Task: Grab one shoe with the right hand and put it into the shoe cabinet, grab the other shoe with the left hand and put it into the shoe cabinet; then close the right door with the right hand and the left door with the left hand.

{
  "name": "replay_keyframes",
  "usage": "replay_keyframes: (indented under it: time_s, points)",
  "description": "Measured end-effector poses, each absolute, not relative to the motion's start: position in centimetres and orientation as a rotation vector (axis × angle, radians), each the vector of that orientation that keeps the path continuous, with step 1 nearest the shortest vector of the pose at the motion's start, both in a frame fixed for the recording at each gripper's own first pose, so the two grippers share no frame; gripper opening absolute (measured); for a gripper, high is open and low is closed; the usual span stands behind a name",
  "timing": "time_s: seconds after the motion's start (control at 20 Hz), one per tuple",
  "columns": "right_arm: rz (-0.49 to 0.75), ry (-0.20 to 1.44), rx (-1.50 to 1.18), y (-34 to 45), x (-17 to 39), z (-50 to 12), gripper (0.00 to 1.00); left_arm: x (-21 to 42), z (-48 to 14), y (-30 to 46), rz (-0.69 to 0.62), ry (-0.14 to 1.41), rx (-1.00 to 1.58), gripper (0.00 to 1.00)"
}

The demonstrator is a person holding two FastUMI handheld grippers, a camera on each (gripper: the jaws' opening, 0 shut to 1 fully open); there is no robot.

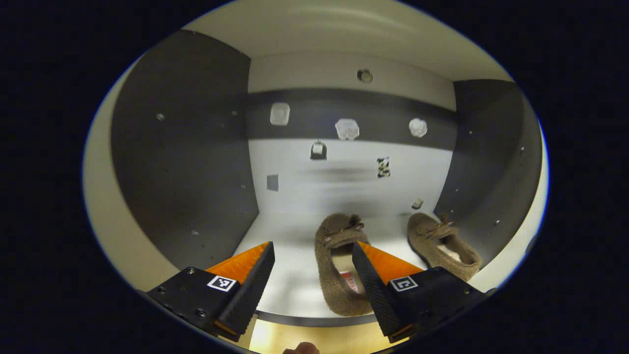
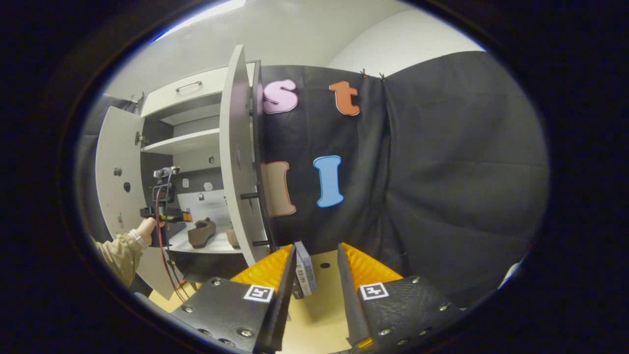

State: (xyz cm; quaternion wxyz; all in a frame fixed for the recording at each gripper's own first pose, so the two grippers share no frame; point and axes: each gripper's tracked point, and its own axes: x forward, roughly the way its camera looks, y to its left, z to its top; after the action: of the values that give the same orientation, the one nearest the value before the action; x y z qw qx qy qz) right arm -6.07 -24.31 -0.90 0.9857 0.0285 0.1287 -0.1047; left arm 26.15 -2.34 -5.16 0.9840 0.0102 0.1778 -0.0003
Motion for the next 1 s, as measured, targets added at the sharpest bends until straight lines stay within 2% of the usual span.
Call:
replay_keyframes:
  time_s: [0.2, 0.25, 0.4, 0.5, 0.6, 0.65, 0.7, 0.8, 0.9, 1.0]
  points:
    - [-0.163, 0.246, 0.058, -23.9, -4.7, -0.5, 0.46, 21.3, -0.9, -2.9, -0.042, 0.236, 0.001, 0.98]
    - [-0.151, 0.241, 0.057, -23.7, -4.2, -0.3, 0.51, 20.0, -0.2, -3.0, -0.051, 0.214, 0.001, 0.97]
    - [-0.103, 0.228, 0.057, -22.8, -2.8, 0.1, 0.51, 16.0, 1.4, -2.7, -0.056, 0.162, 0.009, 0.97]
    - [-0.082, 0.222, 0.057, -22.4, -1.8, 0.3, 0.65, 13.6, 2.5, -2.6, -0.055, 0.118, 0.016, 0.97]
    - [-0.050, 0.217, 0.069, -21.5, -1.2, 0.5, 0.68, 11.1, 3.6, -2.9, -0.065, 0.088, 0.022, 0.97]
    - [-0.038, 0.213, 0.070, -21.1, -1.0, 0.6, 0.70, 9.9, 4.1, -3.0, -0.072, 0.078, 0.018, 0.94]
    - [-0.026, 0.211, 0.069, -21.0, -0.6, 0.6, 0.70, 8.6, 4.6, -3.0, -0.077, 0.067, 0.011, 0.96]
    - [0.006, 0.213, 0.068, -20.2, 0.3, 0.5, 0.77, 6.6, 5.5, -2.9, -0.082, 0.048, 0.005, 0.96]
    - [0.027, 0.216, 0.067, -19.8, 0.6, 0.3, 0.90, 5.1, 6.0, -2.7, -0.076, 0.034, 0.009, 0.96]
    - [0.051, 0.223, 0.069, -19.2, 1.0, 0.1, 0.90, 3.0, 6.3, -2.7, -0.080, 0.026, -0.005, 0.94]
